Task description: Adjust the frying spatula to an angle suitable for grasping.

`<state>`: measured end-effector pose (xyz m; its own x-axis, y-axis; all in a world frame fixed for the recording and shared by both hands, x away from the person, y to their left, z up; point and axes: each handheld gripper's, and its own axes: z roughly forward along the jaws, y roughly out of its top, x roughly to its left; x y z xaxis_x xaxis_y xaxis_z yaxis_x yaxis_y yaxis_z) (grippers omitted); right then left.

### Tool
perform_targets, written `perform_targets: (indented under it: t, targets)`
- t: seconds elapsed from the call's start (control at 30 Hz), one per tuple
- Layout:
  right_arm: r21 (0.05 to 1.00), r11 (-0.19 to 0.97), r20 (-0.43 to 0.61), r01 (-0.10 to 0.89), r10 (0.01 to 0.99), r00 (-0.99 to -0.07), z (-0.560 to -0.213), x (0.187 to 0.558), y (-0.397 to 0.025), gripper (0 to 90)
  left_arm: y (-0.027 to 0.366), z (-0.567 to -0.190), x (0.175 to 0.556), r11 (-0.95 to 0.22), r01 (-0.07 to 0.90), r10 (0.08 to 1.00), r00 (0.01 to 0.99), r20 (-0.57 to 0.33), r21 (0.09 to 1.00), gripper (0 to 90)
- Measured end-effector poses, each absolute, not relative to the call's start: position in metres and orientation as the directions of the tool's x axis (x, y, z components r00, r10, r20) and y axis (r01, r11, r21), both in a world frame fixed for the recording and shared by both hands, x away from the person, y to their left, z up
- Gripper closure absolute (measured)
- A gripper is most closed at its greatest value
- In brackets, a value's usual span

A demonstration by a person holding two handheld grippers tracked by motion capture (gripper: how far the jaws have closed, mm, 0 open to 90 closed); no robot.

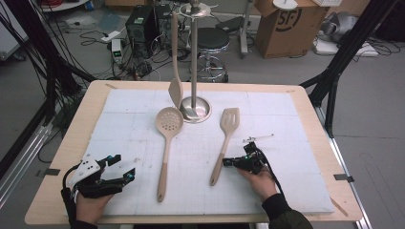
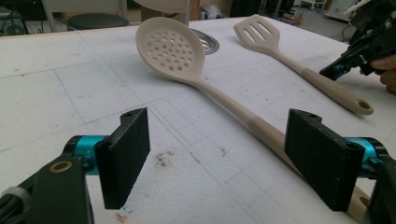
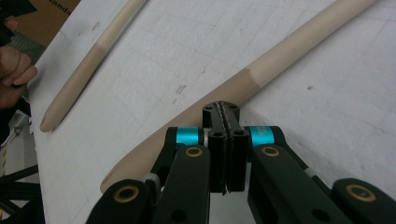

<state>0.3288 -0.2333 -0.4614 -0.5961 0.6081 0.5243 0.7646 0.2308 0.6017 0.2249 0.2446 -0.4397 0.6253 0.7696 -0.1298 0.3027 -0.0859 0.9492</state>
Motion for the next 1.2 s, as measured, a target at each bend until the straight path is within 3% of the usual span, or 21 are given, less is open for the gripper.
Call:
perform_targets:
  t: [1.2]
  targets:
    - [0.597,0.318,0.481,0.737,0.592,-0.646,-0.454,0.354,-0.169,90.0,0.25,-0.44,0.222,-0.083,0.302,0.776,0.617,-0.128,0.95,23.4]
